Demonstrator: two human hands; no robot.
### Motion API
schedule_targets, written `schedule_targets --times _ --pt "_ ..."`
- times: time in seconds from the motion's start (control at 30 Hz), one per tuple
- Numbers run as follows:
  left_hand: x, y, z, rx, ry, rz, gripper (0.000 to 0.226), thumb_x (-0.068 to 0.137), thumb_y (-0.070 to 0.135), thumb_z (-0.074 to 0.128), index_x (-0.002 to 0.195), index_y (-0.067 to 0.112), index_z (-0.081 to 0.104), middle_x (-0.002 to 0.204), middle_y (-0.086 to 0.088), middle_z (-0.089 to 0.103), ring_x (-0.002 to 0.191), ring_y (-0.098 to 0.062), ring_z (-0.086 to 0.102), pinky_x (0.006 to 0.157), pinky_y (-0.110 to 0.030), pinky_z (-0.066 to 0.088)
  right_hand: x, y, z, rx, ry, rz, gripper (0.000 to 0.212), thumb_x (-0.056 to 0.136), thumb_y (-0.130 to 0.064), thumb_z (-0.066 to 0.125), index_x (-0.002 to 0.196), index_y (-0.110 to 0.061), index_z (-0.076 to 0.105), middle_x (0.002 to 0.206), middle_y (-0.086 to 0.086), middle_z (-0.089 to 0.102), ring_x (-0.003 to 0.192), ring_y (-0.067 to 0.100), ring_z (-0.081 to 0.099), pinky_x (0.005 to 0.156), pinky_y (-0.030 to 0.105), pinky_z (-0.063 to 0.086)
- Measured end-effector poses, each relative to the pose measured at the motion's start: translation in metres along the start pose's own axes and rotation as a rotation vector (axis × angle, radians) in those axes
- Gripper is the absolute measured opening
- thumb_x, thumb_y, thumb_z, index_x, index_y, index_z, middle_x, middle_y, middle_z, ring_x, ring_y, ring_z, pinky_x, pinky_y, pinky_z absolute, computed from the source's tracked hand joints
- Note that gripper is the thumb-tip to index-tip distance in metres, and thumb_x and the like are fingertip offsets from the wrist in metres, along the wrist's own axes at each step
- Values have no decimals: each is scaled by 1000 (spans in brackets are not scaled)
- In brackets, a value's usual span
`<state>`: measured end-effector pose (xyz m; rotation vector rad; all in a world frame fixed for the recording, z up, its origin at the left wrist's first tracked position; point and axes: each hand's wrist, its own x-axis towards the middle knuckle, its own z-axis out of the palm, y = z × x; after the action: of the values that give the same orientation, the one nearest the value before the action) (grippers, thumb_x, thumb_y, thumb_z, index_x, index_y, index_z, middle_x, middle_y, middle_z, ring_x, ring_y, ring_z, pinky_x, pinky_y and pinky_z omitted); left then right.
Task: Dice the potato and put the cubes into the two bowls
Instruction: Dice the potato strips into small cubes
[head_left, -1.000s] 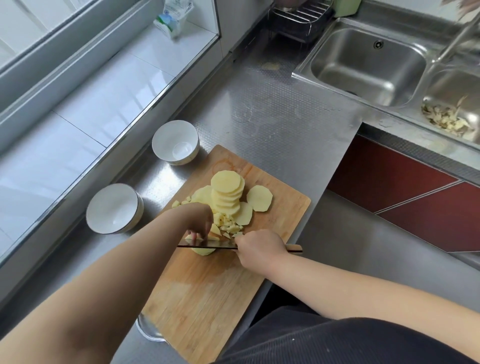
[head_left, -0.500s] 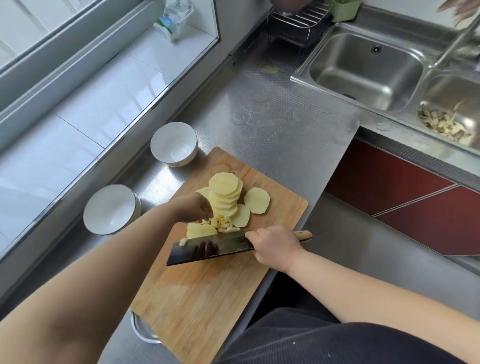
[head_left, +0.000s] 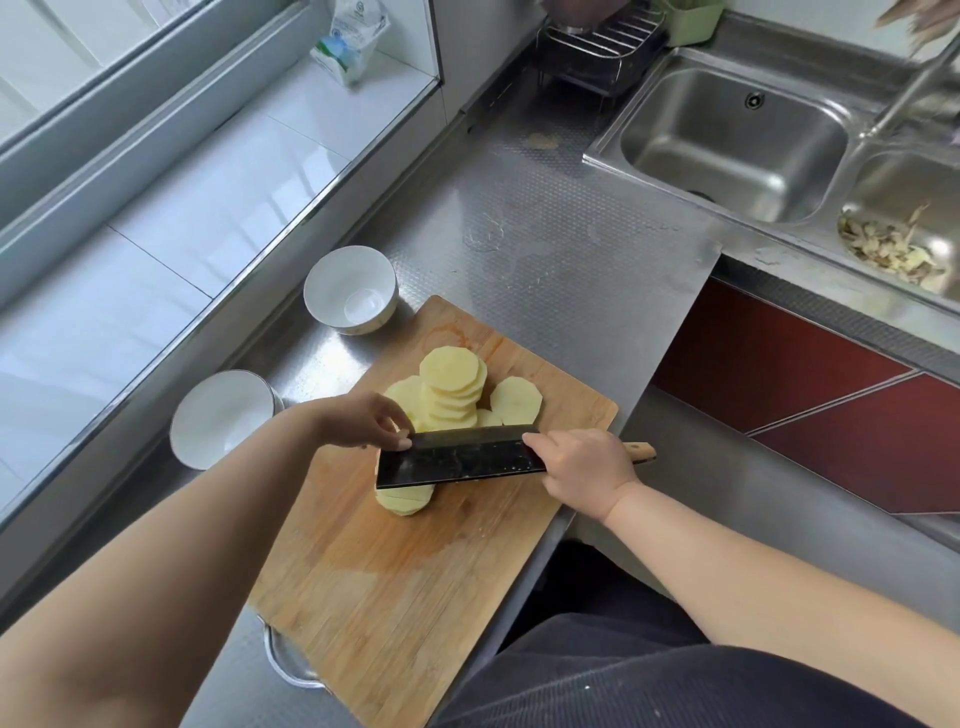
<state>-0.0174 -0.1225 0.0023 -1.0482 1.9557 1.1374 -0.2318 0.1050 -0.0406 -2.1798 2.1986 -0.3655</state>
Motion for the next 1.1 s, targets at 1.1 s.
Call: schedule_targets --times 1.1 --pt "-1 -36 82 862 378 344 89 82 60 63 152 23 23 150 -3 30 134 -21 34 106 -31 39 -5 -1 17 234 131 343 23 69 -23 79 92 -22 75 57 -5 65 45 21 60 38 25 43"
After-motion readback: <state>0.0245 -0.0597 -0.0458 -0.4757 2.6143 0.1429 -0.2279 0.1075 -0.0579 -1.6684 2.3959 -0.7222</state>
